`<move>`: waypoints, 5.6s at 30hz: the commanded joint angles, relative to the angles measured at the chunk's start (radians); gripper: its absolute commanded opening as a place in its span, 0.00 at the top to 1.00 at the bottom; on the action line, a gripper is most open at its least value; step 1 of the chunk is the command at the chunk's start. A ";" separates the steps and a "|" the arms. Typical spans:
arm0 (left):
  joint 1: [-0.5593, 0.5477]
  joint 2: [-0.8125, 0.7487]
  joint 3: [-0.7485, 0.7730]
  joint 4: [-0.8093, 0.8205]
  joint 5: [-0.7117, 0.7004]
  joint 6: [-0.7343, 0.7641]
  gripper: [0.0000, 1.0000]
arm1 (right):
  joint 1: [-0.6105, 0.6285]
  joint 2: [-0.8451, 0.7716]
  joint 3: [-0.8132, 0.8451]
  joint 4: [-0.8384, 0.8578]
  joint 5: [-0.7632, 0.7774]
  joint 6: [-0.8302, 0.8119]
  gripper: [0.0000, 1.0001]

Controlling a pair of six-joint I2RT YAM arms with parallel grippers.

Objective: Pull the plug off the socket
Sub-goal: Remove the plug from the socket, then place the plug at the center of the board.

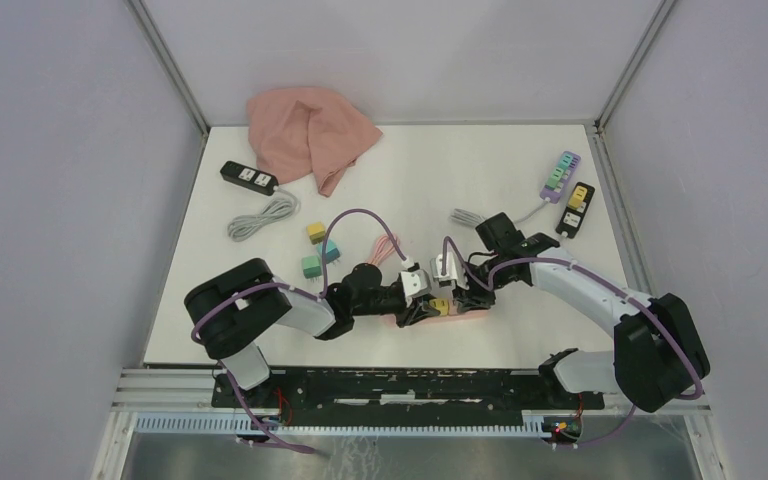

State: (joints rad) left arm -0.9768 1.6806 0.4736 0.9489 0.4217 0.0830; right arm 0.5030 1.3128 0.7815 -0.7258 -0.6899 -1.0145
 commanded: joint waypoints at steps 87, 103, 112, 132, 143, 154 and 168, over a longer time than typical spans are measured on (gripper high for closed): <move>0.007 0.095 -0.033 0.064 -0.013 -0.049 0.97 | -0.141 -0.066 0.091 -0.219 -0.257 -0.132 1.00; 0.007 0.127 -0.024 0.084 -0.009 -0.076 0.97 | -0.150 -0.060 0.127 -0.154 -0.246 -0.003 1.00; 0.006 0.108 -0.021 0.078 -0.012 -0.079 0.97 | -0.100 -0.021 0.157 -0.428 -0.365 -0.333 1.00; 0.006 -0.029 -0.012 0.013 -0.084 -0.207 0.58 | -0.286 0.000 0.302 -0.596 -0.500 -0.235 0.99; 0.009 -0.270 -0.004 -0.194 -0.171 -0.268 0.24 | -0.306 0.009 0.269 -0.393 -0.585 0.065 0.97; 0.029 -0.451 -0.029 -0.226 -0.215 -0.404 0.03 | -0.333 0.020 0.249 -0.226 -0.653 0.323 0.96; 0.053 -0.472 -0.007 -0.174 -0.195 -0.615 0.01 | -0.360 0.042 0.219 -0.010 -0.709 0.653 0.96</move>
State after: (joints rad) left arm -0.9287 1.2171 0.4305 0.7170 0.2161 -0.4416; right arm 0.1528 1.3533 1.0039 -0.8375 -1.3205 -0.4950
